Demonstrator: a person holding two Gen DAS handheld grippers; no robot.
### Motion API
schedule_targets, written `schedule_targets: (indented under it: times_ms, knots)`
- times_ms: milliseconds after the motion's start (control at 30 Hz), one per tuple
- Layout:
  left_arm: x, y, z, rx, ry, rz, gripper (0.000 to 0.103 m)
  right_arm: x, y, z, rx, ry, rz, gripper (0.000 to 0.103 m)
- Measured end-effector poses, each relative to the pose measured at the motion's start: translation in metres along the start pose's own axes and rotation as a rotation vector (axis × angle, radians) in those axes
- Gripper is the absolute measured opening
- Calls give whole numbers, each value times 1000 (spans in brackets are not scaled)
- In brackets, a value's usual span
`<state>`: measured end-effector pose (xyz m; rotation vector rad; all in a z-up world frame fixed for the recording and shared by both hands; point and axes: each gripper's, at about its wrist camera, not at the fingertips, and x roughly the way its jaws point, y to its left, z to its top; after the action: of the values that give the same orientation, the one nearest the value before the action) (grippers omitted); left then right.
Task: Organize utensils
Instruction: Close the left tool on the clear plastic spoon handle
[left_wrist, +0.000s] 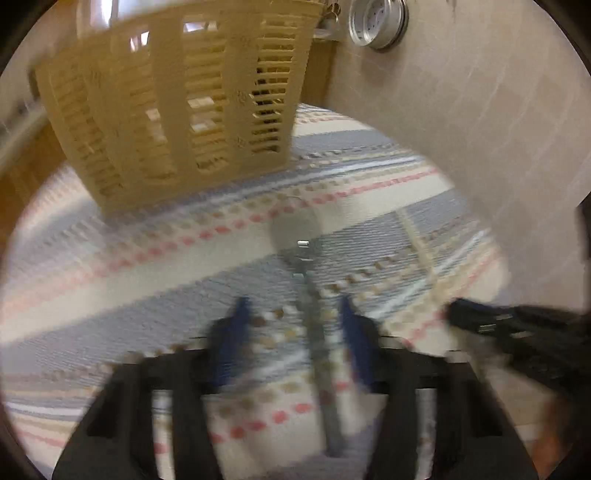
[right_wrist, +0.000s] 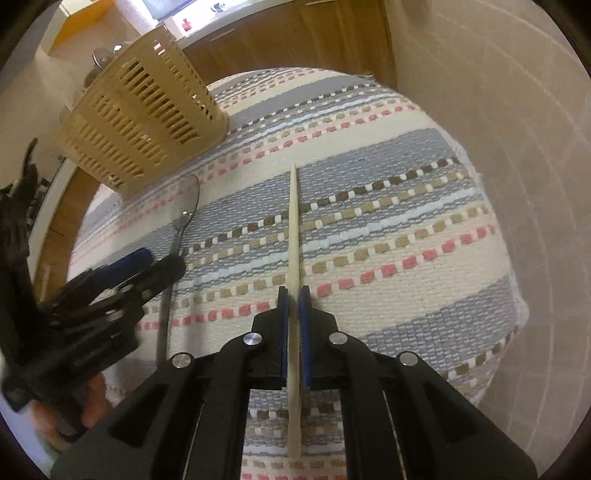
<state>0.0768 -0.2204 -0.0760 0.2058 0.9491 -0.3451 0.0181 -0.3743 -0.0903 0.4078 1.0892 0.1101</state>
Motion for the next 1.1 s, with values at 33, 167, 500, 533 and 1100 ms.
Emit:
schedule_targets:
  times_ms: [33, 167, 500, 533, 1100]
  knots:
    - [-1, -1, -2, 28, -13, 41, 11, 1, 1, -1, -5, 0, -3, 4]
    - [-7, 13, -8, 21, -27, 3, 10, 0, 8, -2, -36, -7, -32, 5]
    - [-47, 107, -56, -128, 63, -224, 10, 13, 44, 4, -113, 35, -77, 19]
    - [-50, 117, -61, -147, 85, -233, 10, 16, 48, 6, -125, 44, -87, 22]
    - [-40, 122, -46, -12, 440, -292, 21, 60, 100, 52, -349, 397, -226, 29]
